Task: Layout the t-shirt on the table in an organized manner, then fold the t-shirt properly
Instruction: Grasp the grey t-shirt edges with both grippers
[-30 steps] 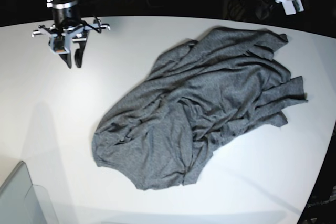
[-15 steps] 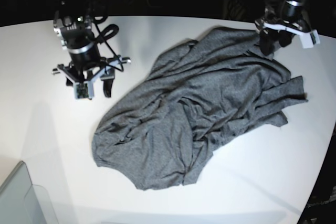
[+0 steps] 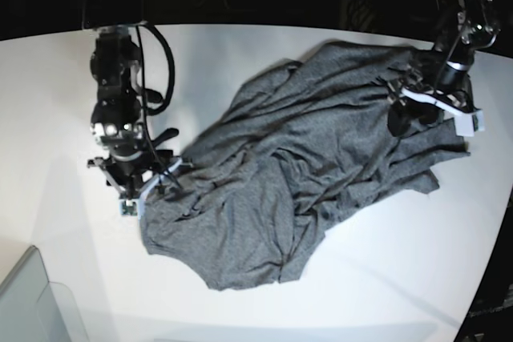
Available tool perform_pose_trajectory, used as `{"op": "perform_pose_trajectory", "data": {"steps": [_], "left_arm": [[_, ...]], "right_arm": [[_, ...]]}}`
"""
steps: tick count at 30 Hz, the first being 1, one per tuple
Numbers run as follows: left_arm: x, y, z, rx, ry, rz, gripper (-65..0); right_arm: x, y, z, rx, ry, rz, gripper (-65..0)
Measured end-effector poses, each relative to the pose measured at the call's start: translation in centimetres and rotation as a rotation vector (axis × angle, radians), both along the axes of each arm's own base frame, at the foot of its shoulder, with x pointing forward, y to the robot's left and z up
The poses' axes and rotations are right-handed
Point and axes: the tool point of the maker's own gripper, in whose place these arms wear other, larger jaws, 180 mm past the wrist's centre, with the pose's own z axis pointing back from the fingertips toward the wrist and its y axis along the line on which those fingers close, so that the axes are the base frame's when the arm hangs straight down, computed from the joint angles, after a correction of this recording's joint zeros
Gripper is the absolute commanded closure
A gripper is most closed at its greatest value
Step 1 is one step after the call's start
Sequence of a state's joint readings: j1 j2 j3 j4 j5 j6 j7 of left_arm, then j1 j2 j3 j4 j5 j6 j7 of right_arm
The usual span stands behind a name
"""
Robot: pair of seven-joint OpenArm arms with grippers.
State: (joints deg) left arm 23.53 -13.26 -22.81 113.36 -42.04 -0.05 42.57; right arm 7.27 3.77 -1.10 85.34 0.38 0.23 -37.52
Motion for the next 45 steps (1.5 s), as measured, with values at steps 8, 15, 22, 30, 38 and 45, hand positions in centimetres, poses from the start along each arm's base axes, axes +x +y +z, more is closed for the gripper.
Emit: {"op": "perform_pose_trajectory", "data": {"steps": [8, 15, 22, 30, 38, 45], "left_arm": [[-1.2, -0.8, -1.1, -0.044, 0.033, 0.016, -40.5], [-2.8, -0.8, -2.3, -0.045, 0.079, 0.027, -40.5], [-2.7, -0.8, -2.2, -0.045, 0.074, 0.028, -40.5], [-1.7, -0.7, -2.4, -0.059, 0.067, 0.034, -40.5], [-2.3, -1.0, -4.8, -0.104, 0.125, 0.07, -40.5], [-2.4, -1.0, -4.9, -0.105, 0.129, 0.07, -40.5]], "right_arm": [[4.3, -3.9, -1.8, -0.006, -0.029, -0.083, -34.1], [6.3, -4.8, -3.8, -0.007, -0.007, -0.095, -34.3], [6.9, -5.0, -3.6, -0.008, -0.02, -0.097, -34.4], [7.9, -4.9, -1.5, -0.011, -0.084, -0.092, -34.4], [7.9, -3.6, -4.5, 0.021, -0.032, -0.088, -34.4], [7.7, -3.7, -5.3, 0.021, -0.031, -0.09, -28.7]]}}
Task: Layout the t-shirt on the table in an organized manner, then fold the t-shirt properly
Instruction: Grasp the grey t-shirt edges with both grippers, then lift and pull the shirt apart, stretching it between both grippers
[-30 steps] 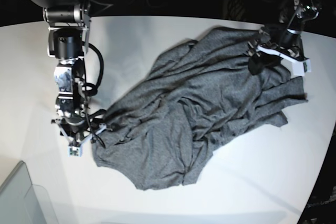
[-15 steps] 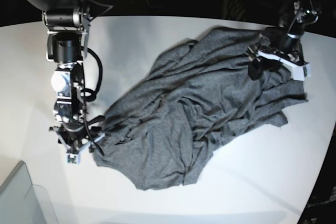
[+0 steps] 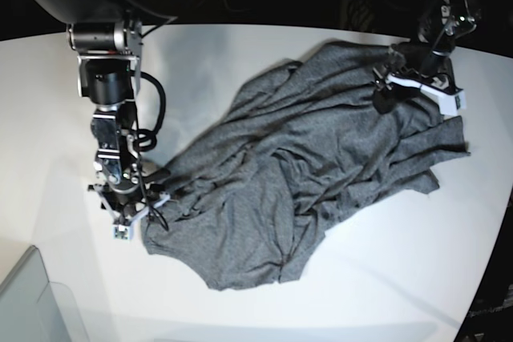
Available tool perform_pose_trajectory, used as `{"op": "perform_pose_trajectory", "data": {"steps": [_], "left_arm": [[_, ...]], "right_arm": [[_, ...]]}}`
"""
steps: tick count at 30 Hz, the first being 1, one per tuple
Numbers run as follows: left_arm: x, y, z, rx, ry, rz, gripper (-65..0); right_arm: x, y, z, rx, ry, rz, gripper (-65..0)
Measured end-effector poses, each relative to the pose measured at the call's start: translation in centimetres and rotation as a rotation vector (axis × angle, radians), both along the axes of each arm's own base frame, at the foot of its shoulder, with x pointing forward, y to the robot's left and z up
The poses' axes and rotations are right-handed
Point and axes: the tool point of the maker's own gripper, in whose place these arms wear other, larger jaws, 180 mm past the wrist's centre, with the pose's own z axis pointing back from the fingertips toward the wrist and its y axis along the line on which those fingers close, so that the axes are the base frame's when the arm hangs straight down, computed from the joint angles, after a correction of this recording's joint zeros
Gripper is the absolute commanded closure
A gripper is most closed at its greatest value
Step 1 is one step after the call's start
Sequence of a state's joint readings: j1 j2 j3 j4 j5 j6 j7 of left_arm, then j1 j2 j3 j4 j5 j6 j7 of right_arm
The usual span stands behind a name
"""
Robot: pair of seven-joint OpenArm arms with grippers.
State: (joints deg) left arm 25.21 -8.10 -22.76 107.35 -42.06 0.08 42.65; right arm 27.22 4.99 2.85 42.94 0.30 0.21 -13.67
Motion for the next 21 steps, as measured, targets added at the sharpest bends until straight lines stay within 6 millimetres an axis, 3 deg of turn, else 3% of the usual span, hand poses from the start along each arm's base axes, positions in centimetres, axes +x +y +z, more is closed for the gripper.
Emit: {"op": "perform_pose_trajectory", "data": {"steps": [6, 9, 11, 14, 16, 21], "left_arm": [[0.0, 0.0, 0.0, -0.001, 0.0, 0.0, -40.5], [0.0, -0.1, 0.1, -0.003, -0.003, -0.001, -40.5], [-0.1, -0.1, 0.2, -0.003, -0.005, -0.002, -40.5], [0.1, -0.5, 1.4, 0.002, -0.032, -0.016, -40.5], [0.4, -1.1, 2.0, 0.005, -0.056, -0.032, -40.5], [1.8, -3.6, 2.7, -0.026, -0.083, -0.094, -40.5]], "right_arm": [[-0.2, -0.4, -0.2, 0.0, 0.015, -0.007, 0.0], [-0.6, -2.6, -0.2, -0.019, 0.045, -0.035, 0.0], [-1.4, -5.2, 0.1, -0.009, 0.06, -0.111, 0.0], [-4.5, -10.3, 1.3, -0.029, 0.02, -0.295, 0.0], [-6.5, -12.6, 2.4, -0.055, -0.019, -0.355, 0.0], [-9.3, -14.1, 4.5, -0.082, -0.087, -0.4, 0.0]]}}
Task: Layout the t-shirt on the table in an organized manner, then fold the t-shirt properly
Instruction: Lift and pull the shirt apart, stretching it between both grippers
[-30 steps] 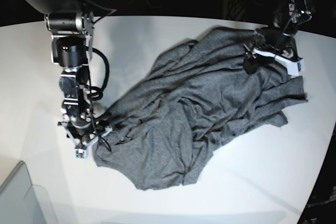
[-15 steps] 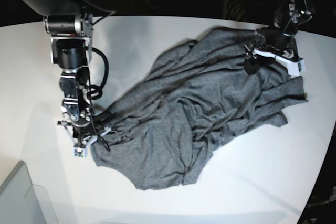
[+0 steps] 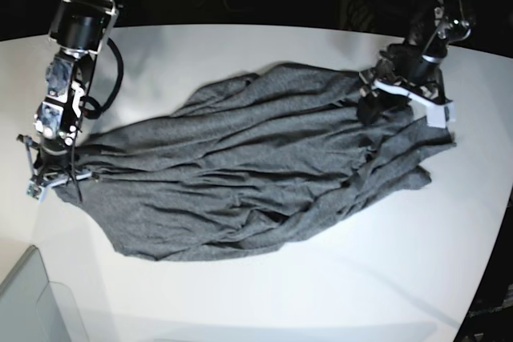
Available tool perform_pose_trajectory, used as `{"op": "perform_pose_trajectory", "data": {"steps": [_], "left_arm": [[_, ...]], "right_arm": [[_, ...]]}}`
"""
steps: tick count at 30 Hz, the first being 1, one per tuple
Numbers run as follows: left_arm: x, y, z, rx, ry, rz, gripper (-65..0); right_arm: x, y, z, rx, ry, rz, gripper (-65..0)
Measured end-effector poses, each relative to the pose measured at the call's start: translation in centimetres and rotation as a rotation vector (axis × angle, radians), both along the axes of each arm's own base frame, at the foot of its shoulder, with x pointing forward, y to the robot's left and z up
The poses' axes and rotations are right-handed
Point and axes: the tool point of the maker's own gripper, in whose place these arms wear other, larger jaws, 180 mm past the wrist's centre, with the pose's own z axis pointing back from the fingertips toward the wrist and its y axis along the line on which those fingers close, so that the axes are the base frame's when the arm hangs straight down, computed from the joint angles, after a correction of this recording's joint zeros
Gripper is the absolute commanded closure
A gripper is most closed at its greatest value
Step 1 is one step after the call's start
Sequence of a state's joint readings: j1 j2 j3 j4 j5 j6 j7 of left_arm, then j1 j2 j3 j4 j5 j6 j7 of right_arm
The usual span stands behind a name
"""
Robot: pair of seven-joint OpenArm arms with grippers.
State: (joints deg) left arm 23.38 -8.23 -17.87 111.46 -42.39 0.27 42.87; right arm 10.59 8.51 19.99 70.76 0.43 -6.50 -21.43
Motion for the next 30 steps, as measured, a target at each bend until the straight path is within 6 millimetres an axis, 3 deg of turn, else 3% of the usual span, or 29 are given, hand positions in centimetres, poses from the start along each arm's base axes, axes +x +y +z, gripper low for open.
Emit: {"op": "perform_pose_trajectory", "data": {"steps": [6, 10, 12, 16, 19, 24, 27, 30], "left_arm": [[1.6, -3.6, 1.0, -0.035, -0.039, -0.095, -40.6], [3.5, -3.4, 2.1, -0.03, -0.09, -0.087, -40.7], [4.1, -2.9, 1.5, -0.029, -0.08, -0.075, -40.7], [4.3, 1.2, -0.1, -0.008, -0.036, 0.032, -40.8], [3.5, 4.7, -1.4, 0.012, 0.006, 0.124, -40.8], [1.1, 12.2, -1.6, 0.221, 0.045, 0.285, -40.9], [0.5, 13.6, -1.9, 0.291, 0.067, 0.302, -40.9], [0.7, 14.0, -3.7, 0.294, 0.119, 0.311, -40.9]], "right_arm": [[-3.9, 0.6, -2.7, 0.012, 0.082, -0.003, 0.0], [-4.2, 0.2, -0.9, -0.026, 0.041, 0.004, 0.0], [-4.5, 0.3, -0.1, -0.047, 0.02, 0.011, -2.5], [-6.1, 0.3, 0.1, -0.064, 0.036, 0.018, -13.7], [-6.1, 0.3, 0.5, -0.069, 0.025, 0.02, -20.7], [-6.4, 0.4, 0.3, -0.071, 0.029, 0.022, -24.4], [-6.6, 0.5, 0.0, -0.065, 0.04, 0.021, -24.4], [-6.4, 0.5, 0.2, -0.068, 0.034, 0.023, -24.4]]}}
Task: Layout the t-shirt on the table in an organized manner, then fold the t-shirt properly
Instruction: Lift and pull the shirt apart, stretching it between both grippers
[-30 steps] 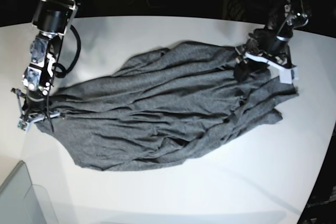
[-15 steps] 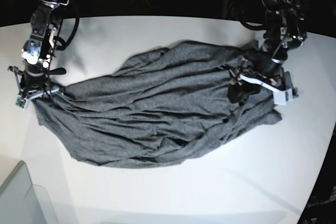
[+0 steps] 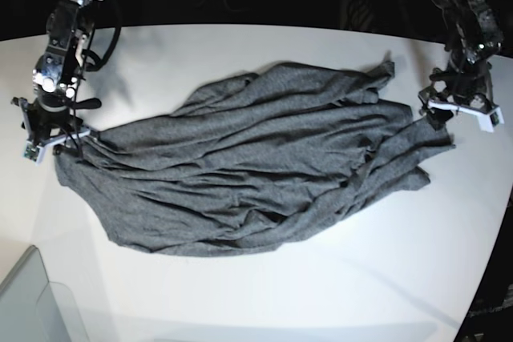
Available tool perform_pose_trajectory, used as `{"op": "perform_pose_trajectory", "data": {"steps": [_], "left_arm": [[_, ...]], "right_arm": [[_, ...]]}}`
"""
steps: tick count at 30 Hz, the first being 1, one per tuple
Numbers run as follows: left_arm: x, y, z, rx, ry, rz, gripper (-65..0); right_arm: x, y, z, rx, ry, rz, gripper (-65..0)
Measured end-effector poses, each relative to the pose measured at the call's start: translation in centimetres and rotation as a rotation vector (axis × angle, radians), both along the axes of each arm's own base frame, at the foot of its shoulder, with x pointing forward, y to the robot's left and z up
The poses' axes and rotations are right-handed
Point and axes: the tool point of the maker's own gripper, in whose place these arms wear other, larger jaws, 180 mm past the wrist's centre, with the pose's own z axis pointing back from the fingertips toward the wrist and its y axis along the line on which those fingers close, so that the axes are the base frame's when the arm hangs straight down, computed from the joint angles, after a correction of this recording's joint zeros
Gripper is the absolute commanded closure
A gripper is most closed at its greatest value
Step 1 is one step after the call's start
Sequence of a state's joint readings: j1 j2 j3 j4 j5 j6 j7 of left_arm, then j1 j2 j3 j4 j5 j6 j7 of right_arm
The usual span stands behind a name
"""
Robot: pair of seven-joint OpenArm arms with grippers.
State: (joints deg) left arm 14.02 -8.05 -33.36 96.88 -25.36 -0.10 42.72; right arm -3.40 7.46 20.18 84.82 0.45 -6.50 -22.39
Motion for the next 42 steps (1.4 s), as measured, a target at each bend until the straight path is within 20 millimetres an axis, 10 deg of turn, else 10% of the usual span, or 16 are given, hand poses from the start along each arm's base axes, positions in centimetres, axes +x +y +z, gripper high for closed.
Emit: {"op": "perform_pose_trajectory", "data": {"steps": [14, 30, 42], "left_arm": [[6.0, 1.3, -1.8, -0.043, 0.002, 0.054, -40.4], [7.4, 1.6, -3.0, -0.059, -0.027, 0.092, -39.6], [7.2, 2.2, -4.7, -0.055, -0.049, 0.135, 0.0]], "right_arm": [[-0.2, 1.0, -0.7, 0.029, 0.003, -0.003, -24.4], [-0.9, 0.9, -2.8, 0.05, 0.054, -0.012, -24.4], [-1.2, 0.9, -3.6, 0.055, 0.075, -0.014, -24.4]]}}
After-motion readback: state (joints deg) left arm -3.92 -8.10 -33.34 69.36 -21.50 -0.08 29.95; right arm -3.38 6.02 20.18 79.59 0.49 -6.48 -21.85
